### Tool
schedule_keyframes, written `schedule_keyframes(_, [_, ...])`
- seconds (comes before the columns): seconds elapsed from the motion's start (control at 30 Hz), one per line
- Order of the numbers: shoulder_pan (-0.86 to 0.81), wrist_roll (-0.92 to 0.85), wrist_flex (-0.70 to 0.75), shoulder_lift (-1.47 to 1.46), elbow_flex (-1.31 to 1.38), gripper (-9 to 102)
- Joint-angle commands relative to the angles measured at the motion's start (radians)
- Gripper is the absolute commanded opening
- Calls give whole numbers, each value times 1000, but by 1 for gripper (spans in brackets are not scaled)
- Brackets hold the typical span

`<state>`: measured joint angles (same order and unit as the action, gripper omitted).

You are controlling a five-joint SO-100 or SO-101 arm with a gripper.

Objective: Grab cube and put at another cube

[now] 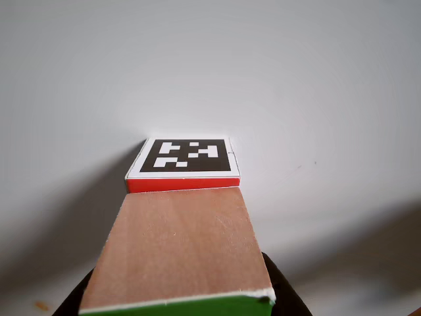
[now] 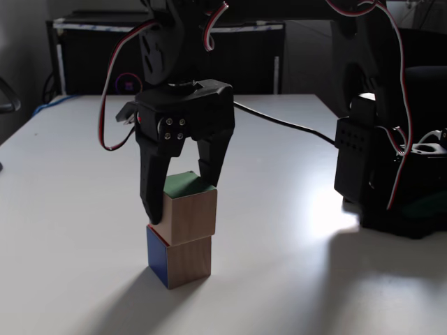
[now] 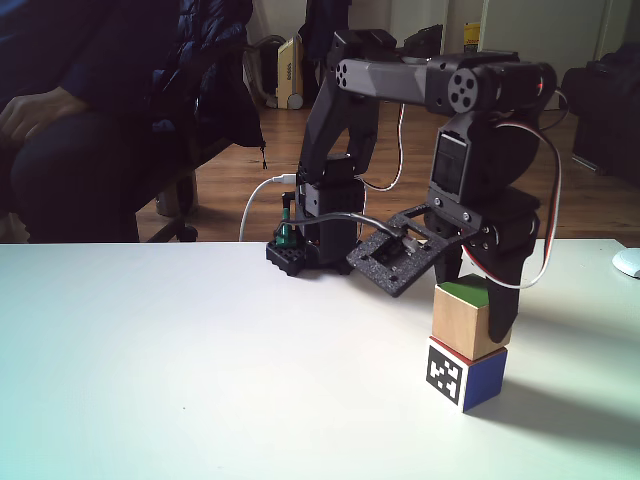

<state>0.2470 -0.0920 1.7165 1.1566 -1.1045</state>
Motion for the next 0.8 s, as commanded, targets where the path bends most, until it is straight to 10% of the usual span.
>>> schedule_keyframes(0.0, [-9, 2, -11, -18, 21, 27])
schedule_keyframes(0.77, [-14, 0, 89, 6, 120, 43])
